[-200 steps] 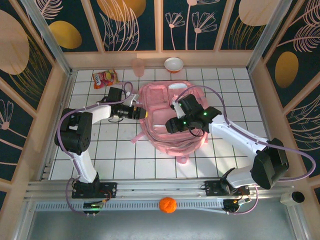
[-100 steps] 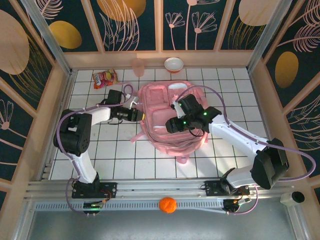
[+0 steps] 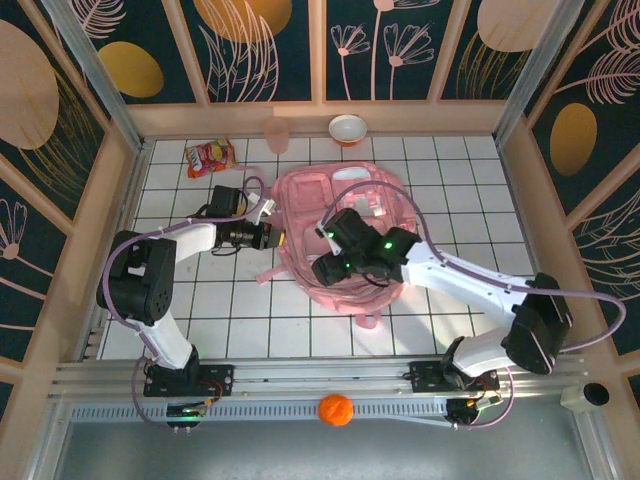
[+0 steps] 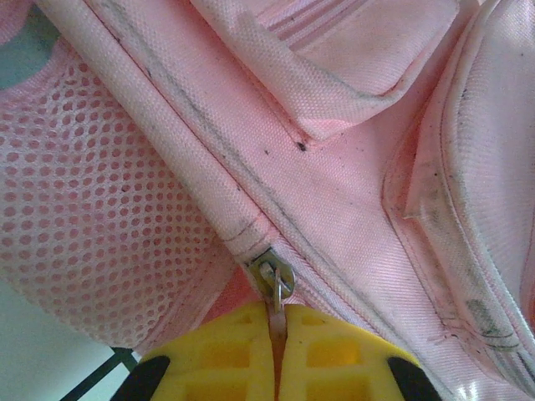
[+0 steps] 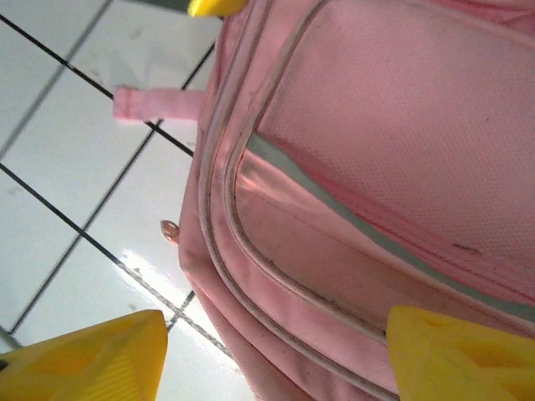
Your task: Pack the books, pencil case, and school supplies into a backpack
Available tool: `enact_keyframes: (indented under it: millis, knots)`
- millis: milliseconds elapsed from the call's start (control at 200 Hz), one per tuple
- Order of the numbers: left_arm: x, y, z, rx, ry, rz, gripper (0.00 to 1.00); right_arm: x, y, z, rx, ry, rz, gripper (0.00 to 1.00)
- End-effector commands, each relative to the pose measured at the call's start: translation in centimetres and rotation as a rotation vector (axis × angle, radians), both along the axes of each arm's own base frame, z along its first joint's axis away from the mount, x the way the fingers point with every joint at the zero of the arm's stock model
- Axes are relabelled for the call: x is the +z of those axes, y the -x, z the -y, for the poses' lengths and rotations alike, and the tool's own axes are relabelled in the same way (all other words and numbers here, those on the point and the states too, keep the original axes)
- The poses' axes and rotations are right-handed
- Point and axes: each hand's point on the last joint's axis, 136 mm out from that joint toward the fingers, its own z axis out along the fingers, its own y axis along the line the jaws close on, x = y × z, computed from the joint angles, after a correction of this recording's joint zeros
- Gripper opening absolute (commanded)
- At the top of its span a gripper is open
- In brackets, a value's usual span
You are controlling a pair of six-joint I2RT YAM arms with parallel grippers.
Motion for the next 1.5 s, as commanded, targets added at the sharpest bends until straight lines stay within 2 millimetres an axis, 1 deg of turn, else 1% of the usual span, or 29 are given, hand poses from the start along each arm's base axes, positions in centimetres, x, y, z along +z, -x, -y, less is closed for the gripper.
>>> enact_keyframes:
  millis: [0, 75, 150, 270, 340, 385, 425, 535, 631, 751, 876, 966, 1016, 1096, 1151, 1216, 1256, 1286, 1316, 1366, 1436, 1466, 1496]
  knots:
    - [0.7, 0.1, -0.5, 0.002, -0.028, 0.056, 0.00, -2.0, 0.5, 0.5, 0.073, 0.211, 0.071, 0.71]
    - [0.9, 0.1, -0.7, 0.009, -0.038, 0.075, 0.00, -3.1, 1.5, -0.5, 0.134, 0.269, 0.084, 0.72]
    - [1.0, 0.1, -1.0, 0.017, -0.055, 0.096, 0.01, -4.4, 1.7, -1.0, 0.155, 0.303, 0.087, 0.72]
    - [1.3, 0.5, -1.3, 0.007, -0.075, 0.148, 0.05, -6.4, 0.5, -1.0, 0.128, 0.330, 0.130, 0.73]
    - [1.2, 1.0, -1.4, -0.012, -0.089, 0.177, 0.04, -7.2, -0.5, -1.2, 0.082, 0.313, 0.151, 0.67]
    - [0.9, 1.3, -1.4, -0.026, -0.107, 0.191, 0.00, -7.2, -1.1, -1.3, 0.054, 0.296, 0.157, 0.66]
    - [0.7, 1.6, -1.4, -0.043, -0.119, 0.199, 0.00, -7.0, -1.8, -1.4, 0.024, 0.282, 0.171, 0.63]
    - [0.4, 2.3, -0.8, -0.088, -0.142, 0.208, 0.00, -6.0, -3.5, -1.3, -0.058, 0.212, 0.181, 0.46]
    - [0.4, 3.3, 0.5, -0.155, -0.148, 0.228, 0.01, -5.5, -5.1, -0.8, -0.157, 0.130, 0.151, 0.38]
    - [0.6, 4.8, 1.9, -0.234, -0.137, 0.238, 0.02, -5.4, -6.5, 0.1, -0.279, 0.035, 0.100, 0.32]
    - [0.8, 6.3, 2.8, -0.286, -0.112, 0.232, 0.03, -6.0, -6.9, 1.0, -0.356, -0.009, 0.057, 0.29]
    - [0.8, 7.1, 3.4, -0.315, -0.105, 0.241, 0.04, -6.2, -6.8, 0.7, -0.365, -0.043, 0.032, 0.27]
    - [0.6, 7.1, 3.5, -0.315, -0.122, 0.241, 0.05, -6.2, -6.7, 0.3, -0.363, -0.064, 0.020, 0.27]
    - [0.1, 6.2, 3.0, -0.255, -0.162, 0.222, 0.05, -5.7, -6.5, -0.1, -0.359, -0.093, 0.002, 0.29]
    - [0.0, 5.9, 2.8, -0.230, -0.176, 0.210, 0.04, -5.0, -6.3, -0.1, -0.367, -0.114, -0.023, 0.35]
    - [0.2, 5.4, 2.6, -0.180, -0.181, 0.208, 0.04, -3.6, -6.1, 0.6, -0.411, -0.148, -0.051, 0.48]
    - [0.5, 5.3, 2.5, -0.156, -0.173, 0.210, 0.04, -2.7, -6.0, 1.3, -0.453, -0.175, -0.065, 0.55]
    - [0.6, 5.1, 2.3, -0.124, -0.169, 0.210, 0.03, -1.9, -6.0, 2.0, -0.499, -0.200, -0.074, 0.59]
    - [0.9, 4.9, 2.2, -0.097, -0.164, 0.216, 0.03, -1.1, -6.0, 2.7, -0.543, -0.233, -0.086, 0.60]
    - [1.1, 4.8, 2.0, -0.060, -0.157, 0.216, 0.02, -0.3, -5.8, 4.3, -0.629, -0.292, -0.126, 0.61]
    - [1.3, 4.5, 1.5, -0.002, -0.161, 0.215, 0.02, -0.2, -5.5, 6.3, -0.756, -0.404, -0.221, 0.61]
    - [1.4, 4.5, 1.4, 0.010, -0.162, 0.215, 0.01, -0.2, -5.2, 6.5, -0.783, -0.477, -0.288, 0.61]
    - [1.3, 4.5, 1.2, 0.020, -0.163, 0.216, 0.01, -0.7, -4.8, 6.8, -0.805, -0.531, -0.341, 0.61]
